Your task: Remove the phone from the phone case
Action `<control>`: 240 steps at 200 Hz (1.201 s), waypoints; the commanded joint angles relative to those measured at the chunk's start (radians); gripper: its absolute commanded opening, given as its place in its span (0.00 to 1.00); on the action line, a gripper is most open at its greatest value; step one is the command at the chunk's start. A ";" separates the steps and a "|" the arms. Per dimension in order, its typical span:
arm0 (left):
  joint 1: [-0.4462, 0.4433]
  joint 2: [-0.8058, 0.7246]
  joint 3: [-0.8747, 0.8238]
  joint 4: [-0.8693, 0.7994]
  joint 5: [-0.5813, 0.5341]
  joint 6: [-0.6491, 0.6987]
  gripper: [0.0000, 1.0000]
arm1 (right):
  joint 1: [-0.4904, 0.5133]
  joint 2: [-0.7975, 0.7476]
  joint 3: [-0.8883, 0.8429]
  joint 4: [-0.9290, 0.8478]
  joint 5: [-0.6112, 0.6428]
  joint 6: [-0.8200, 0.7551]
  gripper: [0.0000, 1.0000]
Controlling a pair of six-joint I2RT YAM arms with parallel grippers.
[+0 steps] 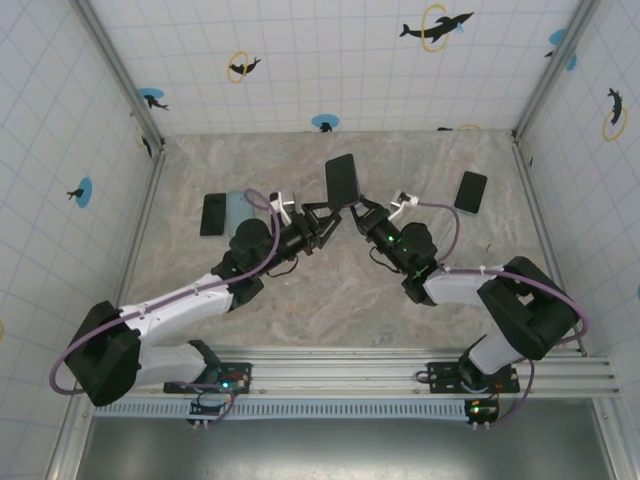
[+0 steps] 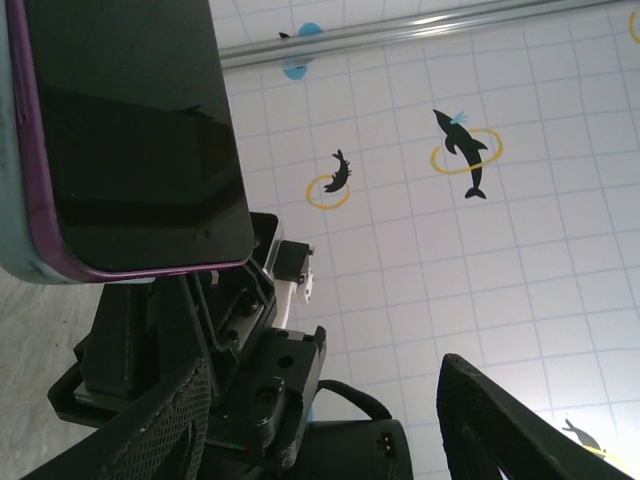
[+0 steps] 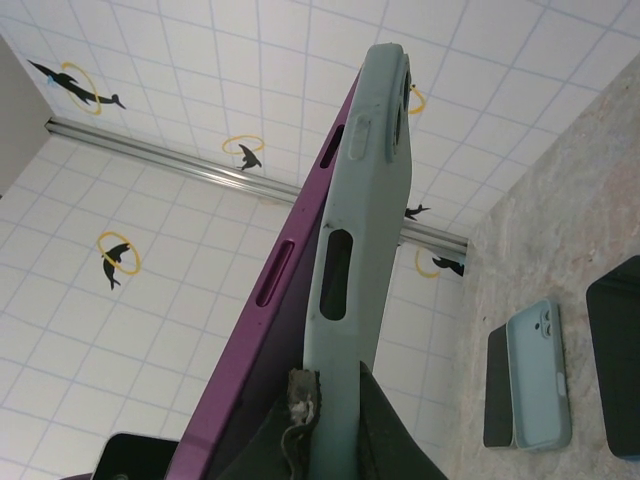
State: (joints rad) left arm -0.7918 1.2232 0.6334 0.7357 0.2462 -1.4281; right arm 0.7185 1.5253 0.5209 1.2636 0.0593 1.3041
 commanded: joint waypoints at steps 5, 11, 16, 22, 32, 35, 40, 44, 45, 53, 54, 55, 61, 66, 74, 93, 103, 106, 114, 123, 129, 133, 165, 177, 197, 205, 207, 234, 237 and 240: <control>-0.004 0.036 -0.019 0.110 -0.031 -0.046 0.61 | 0.010 0.000 0.053 0.137 0.027 -0.030 0.00; -0.004 0.045 -0.020 0.123 -0.030 -0.049 0.61 | 0.010 -0.001 0.053 0.137 0.025 -0.031 0.00; -0.004 0.050 -0.017 0.129 -0.030 -0.049 0.61 | 0.010 -0.004 0.052 0.135 0.026 -0.031 0.00; -0.004 0.057 -0.013 0.131 -0.032 -0.048 0.61 | 0.009 -0.005 0.050 0.136 0.022 -0.034 0.00; -0.003 0.068 -0.008 0.130 -0.036 -0.043 0.61 | 0.011 -0.008 0.047 0.134 0.021 -0.038 0.00; -0.003 0.072 -0.007 0.134 -0.037 -0.044 0.61 | 0.010 -0.011 0.047 0.133 0.021 -0.039 0.00; -0.003 0.079 -0.007 0.143 -0.039 -0.048 0.60 | 0.012 -0.011 0.047 0.134 0.020 -0.040 0.00; -0.003 0.085 -0.008 0.153 -0.039 -0.053 0.60 | 0.012 -0.011 0.046 0.135 0.020 -0.042 0.00; -0.003 0.087 -0.008 0.155 -0.038 -0.054 0.60 | 0.013 -0.012 0.046 0.135 0.019 -0.042 0.00; -0.003 0.098 -0.005 0.170 -0.038 -0.062 0.60 | 0.014 -0.013 0.045 0.137 0.018 -0.043 0.00; -0.003 0.098 -0.004 0.172 -0.038 -0.063 0.60 | 0.014 -0.013 0.045 0.137 0.018 -0.044 0.00; -0.003 0.100 -0.003 0.174 -0.038 -0.064 0.60 | 0.014 -0.013 0.045 0.138 0.018 -0.045 0.00; -0.003 0.107 0.001 0.180 -0.036 -0.066 0.59 | 0.016 -0.012 0.044 0.139 0.016 -0.046 0.00; -0.003 0.111 0.006 0.180 -0.036 -0.066 0.59 | 0.016 -0.014 0.044 0.137 0.013 -0.046 0.00; -0.003 0.114 0.014 0.176 -0.038 -0.065 0.59 | 0.016 -0.014 0.043 0.139 0.012 -0.046 0.00; -0.001 0.110 0.027 0.148 -0.049 -0.048 0.59 | 0.018 -0.018 0.033 0.152 0.009 -0.045 0.00; 0.000 0.107 0.032 0.127 -0.055 -0.040 0.59 | 0.019 -0.021 0.028 0.158 0.011 -0.045 0.00; 0.000 0.107 0.029 0.127 -0.058 -0.041 0.59 | 0.021 -0.022 0.028 0.157 0.010 -0.046 0.00; 0.002 0.105 0.020 0.137 -0.064 -0.048 0.59 | 0.022 -0.025 0.025 0.157 0.010 -0.051 0.00; 0.002 0.104 0.018 0.143 -0.067 -0.050 0.58 | 0.025 -0.028 0.021 0.158 0.010 -0.058 0.00; 0.003 0.105 0.020 0.141 -0.067 -0.049 0.58 | 0.026 -0.029 0.017 0.157 0.009 -0.060 0.00; 0.002 0.105 0.021 0.141 -0.067 -0.050 0.58 | 0.026 -0.030 0.016 0.158 0.010 -0.060 0.00; 0.005 0.111 0.027 0.159 -0.067 -0.057 0.56 | 0.030 -0.028 0.012 0.166 0.001 -0.076 0.00; 0.005 0.116 0.030 0.173 -0.062 -0.063 0.55 | 0.032 -0.031 0.008 0.162 0.004 -0.085 0.00; 0.007 0.110 0.022 0.173 -0.071 -0.065 0.54 | 0.035 -0.030 0.009 0.174 -0.004 -0.095 0.00; 0.009 0.108 0.019 0.184 -0.071 -0.070 0.53 | 0.035 -0.032 0.009 0.166 -0.004 -0.103 0.00; 0.009 0.108 0.018 0.187 -0.070 -0.072 0.53 | 0.035 -0.033 0.009 0.164 -0.002 -0.103 0.00; 0.009 0.115 0.030 0.197 -0.049 -0.082 0.54 | 0.032 -0.027 -0.002 0.172 0.009 -0.095 0.00; 0.009 0.116 0.029 0.201 -0.048 -0.086 0.54 | 0.032 -0.025 -0.002 0.173 0.009 -0.095 0.00; 0.009 0.116 0.026 0.205 -0.047 -0.088 0.54 | 0.034 -0.025 -0.002 0.175 0.007 -0.095 0.00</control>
State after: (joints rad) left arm -0.7910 1.3334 0.6292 0.8814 0.2001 -1.4944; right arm 0.7429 1.5257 0.5224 1.3113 0.0589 1.2266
